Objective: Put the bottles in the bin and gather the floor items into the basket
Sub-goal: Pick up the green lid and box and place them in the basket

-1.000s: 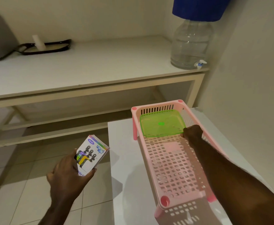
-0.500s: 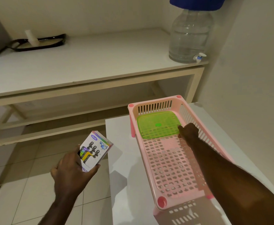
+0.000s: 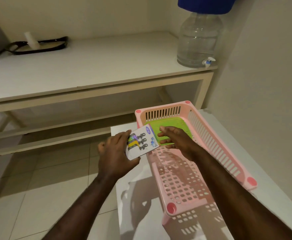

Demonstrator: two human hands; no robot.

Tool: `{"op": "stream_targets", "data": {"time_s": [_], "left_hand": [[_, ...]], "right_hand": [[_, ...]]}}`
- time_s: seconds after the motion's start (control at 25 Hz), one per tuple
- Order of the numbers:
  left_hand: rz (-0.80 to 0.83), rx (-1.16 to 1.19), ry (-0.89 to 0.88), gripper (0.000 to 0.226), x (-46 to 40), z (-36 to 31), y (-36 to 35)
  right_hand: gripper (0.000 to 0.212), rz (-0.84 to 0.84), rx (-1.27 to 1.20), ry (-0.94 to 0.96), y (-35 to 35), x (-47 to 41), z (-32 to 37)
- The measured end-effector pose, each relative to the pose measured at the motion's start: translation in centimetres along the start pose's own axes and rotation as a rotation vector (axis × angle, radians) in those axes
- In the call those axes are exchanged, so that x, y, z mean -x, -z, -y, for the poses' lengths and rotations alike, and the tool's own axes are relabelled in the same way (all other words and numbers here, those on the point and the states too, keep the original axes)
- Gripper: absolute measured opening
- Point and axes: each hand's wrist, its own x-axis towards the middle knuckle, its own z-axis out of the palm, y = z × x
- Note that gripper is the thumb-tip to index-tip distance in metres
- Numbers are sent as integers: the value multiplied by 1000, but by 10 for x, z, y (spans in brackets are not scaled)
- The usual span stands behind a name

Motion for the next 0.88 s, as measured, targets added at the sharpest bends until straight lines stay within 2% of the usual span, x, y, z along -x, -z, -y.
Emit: {"op": "stream_targets", "data": {"time_s": [0.12,0.24,0.32,0.44,0.56,0.72,0.88], "left_hand": [[35,1,-93,92,-9,-24,-1],[77,10,-193,95,-12,-45,-6],[99,33,-215,101,-11,-54,-11],[181,137,-94,119,-2,-57,-22],[319,79,-79,117,16,-50,-37],[421,59,-126,117,36,-36,-51],[463,92,-148,114,44,-26,-55]], "right_hand": [[38,3,-38,49,-1,13,4],[49,-79,-53,87,7,22,-1],[42,-147,-83,93,13,28,-8],[21,-351,-295,40,23,36,-23],[22,-492,-433,-123,35,41,-43],[22,-495,-380,-277,27,44,-63],[36,-440,-149,-343,11,40,-72]]}}
